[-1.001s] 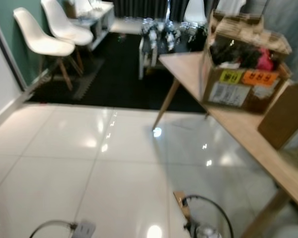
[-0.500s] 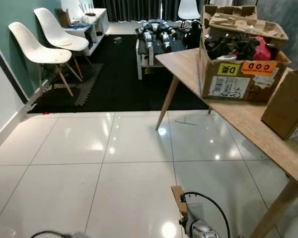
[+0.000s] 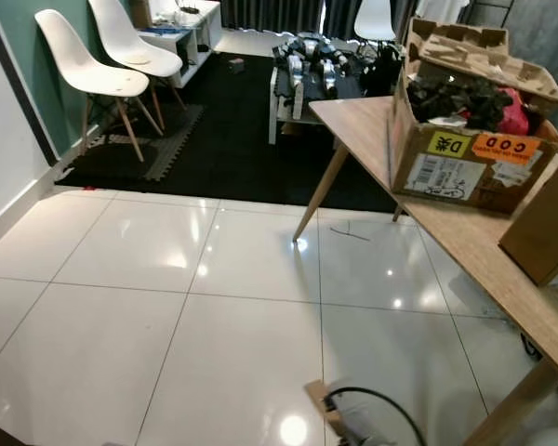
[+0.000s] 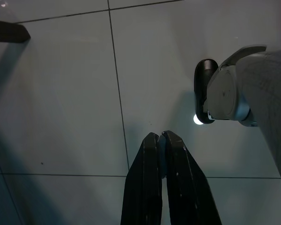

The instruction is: Picking trash to rubbish bin

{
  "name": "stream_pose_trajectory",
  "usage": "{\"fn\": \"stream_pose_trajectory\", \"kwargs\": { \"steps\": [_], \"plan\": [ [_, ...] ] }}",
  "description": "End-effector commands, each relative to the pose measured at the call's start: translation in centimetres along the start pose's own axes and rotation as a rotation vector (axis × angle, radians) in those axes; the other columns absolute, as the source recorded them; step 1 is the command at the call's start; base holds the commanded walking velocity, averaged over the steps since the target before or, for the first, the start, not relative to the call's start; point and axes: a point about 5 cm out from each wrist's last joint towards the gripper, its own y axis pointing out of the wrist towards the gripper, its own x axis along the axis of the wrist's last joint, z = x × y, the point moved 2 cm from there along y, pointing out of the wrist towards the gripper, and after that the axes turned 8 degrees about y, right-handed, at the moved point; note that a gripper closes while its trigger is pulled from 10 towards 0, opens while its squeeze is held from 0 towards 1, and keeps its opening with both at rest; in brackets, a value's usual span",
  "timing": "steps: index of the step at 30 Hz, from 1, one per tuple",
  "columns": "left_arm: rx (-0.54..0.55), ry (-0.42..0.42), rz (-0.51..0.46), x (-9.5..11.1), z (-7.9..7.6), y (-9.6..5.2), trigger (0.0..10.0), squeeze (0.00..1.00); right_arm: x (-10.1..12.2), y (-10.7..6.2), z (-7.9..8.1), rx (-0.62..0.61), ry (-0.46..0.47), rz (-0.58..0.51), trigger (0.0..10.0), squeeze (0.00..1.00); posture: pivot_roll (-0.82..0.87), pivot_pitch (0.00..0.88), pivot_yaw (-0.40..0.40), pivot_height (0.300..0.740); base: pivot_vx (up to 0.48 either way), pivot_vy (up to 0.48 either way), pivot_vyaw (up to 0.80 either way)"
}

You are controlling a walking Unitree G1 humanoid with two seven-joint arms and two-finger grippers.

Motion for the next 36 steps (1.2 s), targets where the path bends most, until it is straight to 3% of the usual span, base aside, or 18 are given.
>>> {"fn": "stream_pose_trajectory", "kwargs": {
  "steps": [1,7,14,23,30,36],
  "plan": [
    [-0.007,0.031,0.005,0.0,0.0,0.0,10.0,0.00,-0.3,0.0,-0.4,-0.017,0.018,0.015,10.0,0.00,0.11,0.023,-0.067,0.740,0.000,0.000,0.00],
    [-0.027,0.084,-0.018,1.3,-0.4,0.2,10.0,0.00,-0.5,0.0,-0.4,-0.039,0.029,0.022,10.0,0.00,0.09,0.003,-0.037,0.740,0.000,0.000,0.00],
    [-0.061,0.173,-0.081,4.5,-1.3,0.5,10.0,0.00,-1.7,0.1,2.3,0.011,0.043,0.039,10.0,0.00,0.03,0.000,0.009,0.740,0.000,0.000,0.00],
    [-0.042,0.190,-0.122,6.5,-0.4,0.5,10.0,0.00,-2.1,-0.1,0.8,-0.049,0.149,0.041,10.0,0.00,0.01,0.000,0.037,0.740,0.000,0.000,0.00],
    [-0.039,0.117,-0.124,6.5,-0.6,0.5,10.0,0.00,-1.7,0.0,0.9,-0.039,0.130,0.030,10.0,0.00,0.02,0.000,0.005,0.740,0.000,0.000,0.00],
    [-0.034,-0.034,-0.131,6.3,-1.1,0.6,10.0,0.00,-1.1,0.0,0.4,-0.037,0.074,0.024,10.0,0.00,0.04,0.000,-0.025,0.740,0.000,0.000,0.00]
  ]
}}
